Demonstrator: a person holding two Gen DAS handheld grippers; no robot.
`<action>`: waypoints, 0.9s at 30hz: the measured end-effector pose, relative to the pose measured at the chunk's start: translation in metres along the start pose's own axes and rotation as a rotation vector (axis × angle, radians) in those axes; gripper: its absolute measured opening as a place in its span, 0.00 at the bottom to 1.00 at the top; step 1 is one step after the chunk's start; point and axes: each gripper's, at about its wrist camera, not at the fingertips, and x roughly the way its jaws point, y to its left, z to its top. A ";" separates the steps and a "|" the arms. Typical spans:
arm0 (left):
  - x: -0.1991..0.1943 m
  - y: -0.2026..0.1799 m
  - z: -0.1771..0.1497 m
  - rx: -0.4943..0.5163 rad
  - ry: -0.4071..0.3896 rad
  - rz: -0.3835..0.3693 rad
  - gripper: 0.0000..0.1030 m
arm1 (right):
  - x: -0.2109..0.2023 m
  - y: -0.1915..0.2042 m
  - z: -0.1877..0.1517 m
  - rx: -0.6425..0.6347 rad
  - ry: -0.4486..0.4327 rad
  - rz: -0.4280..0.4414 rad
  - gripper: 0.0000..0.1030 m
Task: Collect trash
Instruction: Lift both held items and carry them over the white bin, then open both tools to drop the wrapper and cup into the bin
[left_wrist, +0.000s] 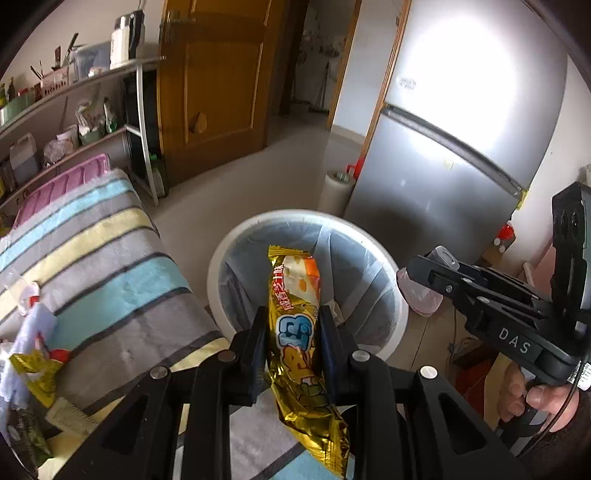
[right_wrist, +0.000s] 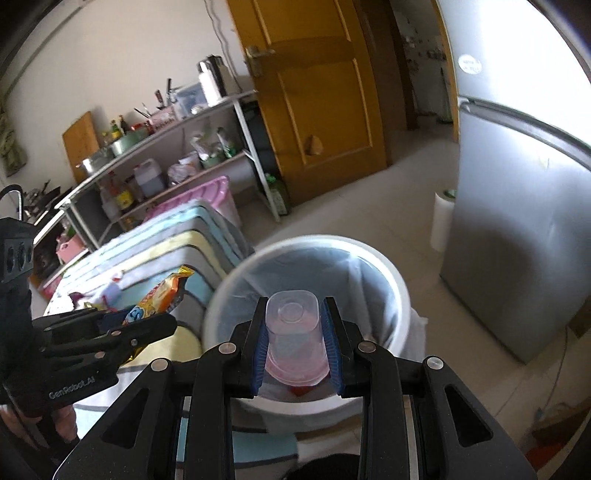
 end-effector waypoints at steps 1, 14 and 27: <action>0.005 -0.001 0.001 -0.002 0.012 0.002 0.26 | 0.005 -0.003 0.000 0.000 0.012 -0.003 0.28; 0.030 -0.008 0.003 -0.009 0.058 0.010 0.26 | 0.056 -0.024 -0.003 0.005 0.111 -0.025 0.29; 0.029 -0.001 0.004 -0.034 0.053 0.015 0.56 | 0.060 -0.028 -0.005 0.022 0.112 -0.055 0.51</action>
